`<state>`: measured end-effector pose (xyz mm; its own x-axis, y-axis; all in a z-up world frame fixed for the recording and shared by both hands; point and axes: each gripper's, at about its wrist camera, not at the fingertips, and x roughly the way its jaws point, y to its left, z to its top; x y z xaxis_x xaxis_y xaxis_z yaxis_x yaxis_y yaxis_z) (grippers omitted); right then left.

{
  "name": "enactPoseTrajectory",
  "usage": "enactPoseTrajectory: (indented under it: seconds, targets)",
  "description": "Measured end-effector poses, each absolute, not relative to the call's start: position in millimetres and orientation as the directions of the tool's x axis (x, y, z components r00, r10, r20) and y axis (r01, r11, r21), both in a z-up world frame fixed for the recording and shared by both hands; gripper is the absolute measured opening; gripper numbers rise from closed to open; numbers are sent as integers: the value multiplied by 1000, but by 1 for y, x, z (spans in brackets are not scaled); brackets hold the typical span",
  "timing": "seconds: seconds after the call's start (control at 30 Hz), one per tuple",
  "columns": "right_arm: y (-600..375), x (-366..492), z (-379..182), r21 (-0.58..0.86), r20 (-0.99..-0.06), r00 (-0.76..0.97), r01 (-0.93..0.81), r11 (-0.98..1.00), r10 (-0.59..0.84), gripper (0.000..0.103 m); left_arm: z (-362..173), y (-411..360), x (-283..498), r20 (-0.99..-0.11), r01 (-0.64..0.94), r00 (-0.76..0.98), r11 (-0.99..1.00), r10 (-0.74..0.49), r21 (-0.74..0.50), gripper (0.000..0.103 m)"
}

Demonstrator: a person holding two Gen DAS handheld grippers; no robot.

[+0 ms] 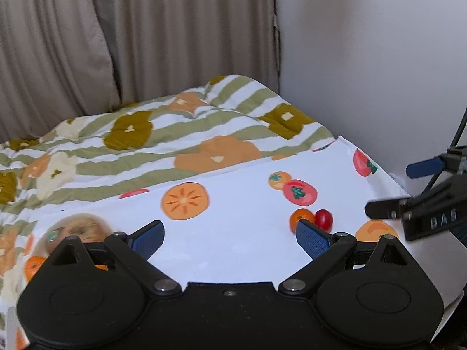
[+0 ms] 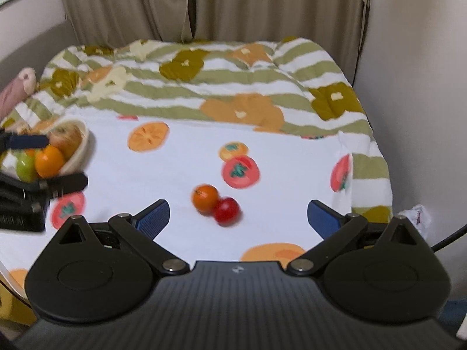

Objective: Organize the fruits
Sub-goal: 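Move both tools back toward the last mandarin and cherry tomato, then grasp the mandarin with the left gripper while the right gripper grasps the cherry tomato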

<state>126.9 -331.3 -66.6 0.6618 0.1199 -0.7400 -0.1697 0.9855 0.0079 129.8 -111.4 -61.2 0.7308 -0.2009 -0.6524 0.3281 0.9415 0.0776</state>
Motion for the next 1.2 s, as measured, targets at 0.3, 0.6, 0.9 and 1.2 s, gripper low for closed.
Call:
enactPoseTrajectory:
  seconds: [0.3,0.6,0.9,1.2]
  targets:
    - [-344,147,-111,-5,-779,608,-251,968,154,103,-94,-153,176,-698,475,656,876,-286,87,97]
    - [-341,161,-134,-11,-786,582,-350,937,208,102,-136,-181,206,-750,711,532,688,-392,145,88]
    - [-335,171,-148,23,-804,537,-401,916,255,85,-155,-195,214,-773,786,485,591,-410,180,75]
    - [-331,174,-153,37,-812,517,-418,908,271,75,-159,-201,218,-776,820,435,557,-457,131,57]
